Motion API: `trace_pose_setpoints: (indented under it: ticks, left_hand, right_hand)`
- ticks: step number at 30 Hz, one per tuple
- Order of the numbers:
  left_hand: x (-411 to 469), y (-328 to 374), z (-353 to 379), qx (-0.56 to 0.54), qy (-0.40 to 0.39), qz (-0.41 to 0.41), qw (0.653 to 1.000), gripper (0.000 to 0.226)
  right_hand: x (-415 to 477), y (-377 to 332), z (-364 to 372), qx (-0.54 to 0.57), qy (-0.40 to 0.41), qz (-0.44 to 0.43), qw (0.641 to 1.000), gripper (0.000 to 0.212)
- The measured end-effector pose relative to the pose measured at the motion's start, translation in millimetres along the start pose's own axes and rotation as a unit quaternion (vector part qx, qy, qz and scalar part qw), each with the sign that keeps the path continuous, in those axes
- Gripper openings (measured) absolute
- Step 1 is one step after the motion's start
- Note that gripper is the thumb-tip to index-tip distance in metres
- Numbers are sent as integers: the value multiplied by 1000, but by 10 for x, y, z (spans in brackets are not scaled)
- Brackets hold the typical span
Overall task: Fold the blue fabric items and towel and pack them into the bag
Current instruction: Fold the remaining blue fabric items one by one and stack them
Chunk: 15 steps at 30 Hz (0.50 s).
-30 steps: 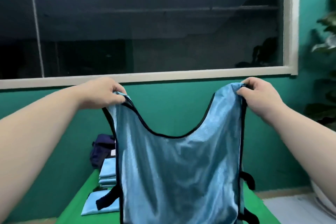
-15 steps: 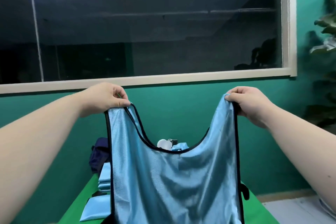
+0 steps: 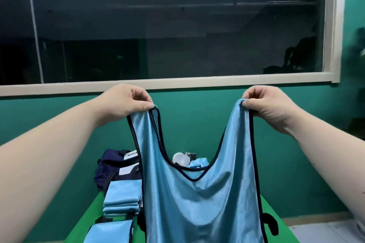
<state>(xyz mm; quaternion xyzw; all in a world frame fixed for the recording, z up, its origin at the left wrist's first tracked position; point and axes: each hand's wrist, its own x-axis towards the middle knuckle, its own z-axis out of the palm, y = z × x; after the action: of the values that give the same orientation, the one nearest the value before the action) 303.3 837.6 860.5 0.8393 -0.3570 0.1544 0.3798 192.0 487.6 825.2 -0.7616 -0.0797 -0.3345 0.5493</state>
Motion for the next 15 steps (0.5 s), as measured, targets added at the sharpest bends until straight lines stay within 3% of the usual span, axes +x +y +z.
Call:
trace_pose_setpoints:
  ticks: [7, 15]
  left_hand:
    - [624, -30, -32, -51, 94, 51, 993, 8]
    - [1123, -377, 329, -47, 33, 38, 998, 10]
  right_hand:
    - [662, -128, 56, 39, 9, -66, 997, 30]
    - [1022, 458, 146, 6, -8, -34, 999, 35]
